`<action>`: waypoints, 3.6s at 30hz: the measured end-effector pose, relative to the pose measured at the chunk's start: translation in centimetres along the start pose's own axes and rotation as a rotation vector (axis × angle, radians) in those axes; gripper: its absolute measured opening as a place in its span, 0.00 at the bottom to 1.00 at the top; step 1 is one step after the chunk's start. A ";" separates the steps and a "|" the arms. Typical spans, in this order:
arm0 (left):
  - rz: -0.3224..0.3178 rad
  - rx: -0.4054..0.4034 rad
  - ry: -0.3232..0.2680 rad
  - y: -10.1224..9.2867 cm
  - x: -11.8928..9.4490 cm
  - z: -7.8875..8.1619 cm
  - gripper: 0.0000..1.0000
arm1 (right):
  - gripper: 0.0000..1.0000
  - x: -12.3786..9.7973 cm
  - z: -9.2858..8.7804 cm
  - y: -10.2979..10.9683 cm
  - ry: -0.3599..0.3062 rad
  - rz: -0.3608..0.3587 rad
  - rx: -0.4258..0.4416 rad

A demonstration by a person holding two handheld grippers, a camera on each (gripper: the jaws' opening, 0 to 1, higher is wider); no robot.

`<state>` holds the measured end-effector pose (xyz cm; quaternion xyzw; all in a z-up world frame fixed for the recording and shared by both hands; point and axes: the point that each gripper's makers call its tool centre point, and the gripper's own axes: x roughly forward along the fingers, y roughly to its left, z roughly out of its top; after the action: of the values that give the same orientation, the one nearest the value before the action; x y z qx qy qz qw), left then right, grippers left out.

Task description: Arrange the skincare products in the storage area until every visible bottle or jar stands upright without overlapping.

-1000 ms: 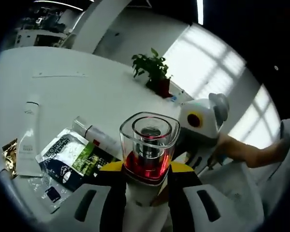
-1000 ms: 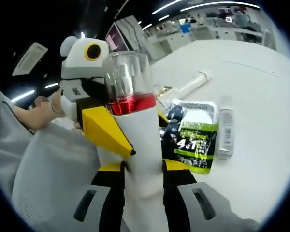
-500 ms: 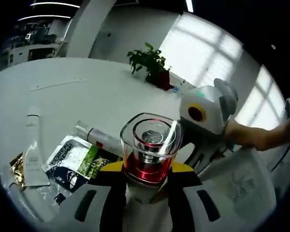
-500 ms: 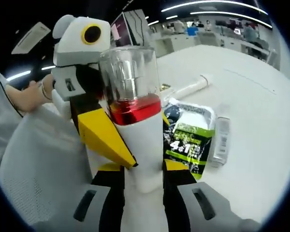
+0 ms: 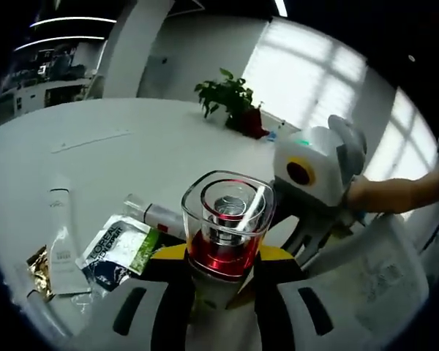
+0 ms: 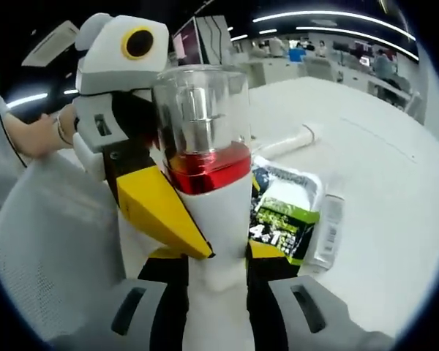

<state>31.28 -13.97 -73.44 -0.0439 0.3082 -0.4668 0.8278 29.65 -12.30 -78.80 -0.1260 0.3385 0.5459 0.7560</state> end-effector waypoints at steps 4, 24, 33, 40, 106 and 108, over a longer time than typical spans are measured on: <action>0.009 0.010 -0.003 0.4 0.0 0.3 0.25 | 0.28 0.3 0.3 -0.3 -0.009 -0.004 -0.004; 0.043 0.076 -0.019 2.6 1.6 2.2 0.26 | 0.29 0.8 1.4 -2.6 -0.025 -0.048 -0.025; 0.059 0.097 -0.032 3.3 1.9 2.7 0.26 | 0.29 0.9 1.8 -3.9 -0.028 -0.070 -0.049; 0.069 0.117 -0.038 4.1 2.2 3.3 0.26 | 0.29 1.1 2.2 -4.9 -0.032 -0.097 -0.063; 0.064 0.304 -0.063 1.8 3.1 3.0 0.26 | 0.40 -6.7 9.5 -3.3 -0.372 -0.260 -0.003; 0.064 0.304 -0.065 1.9 3.1 3.0 0.26 | 0.39 -6.4 9.5 -3.2 -0.363 -0.265 -0.015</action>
<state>35.54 -15.98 -73.15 0.0767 0.2085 -0.4795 0.8490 35.02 -12.87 -68.21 -0.0748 0.1731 0.4581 0.8687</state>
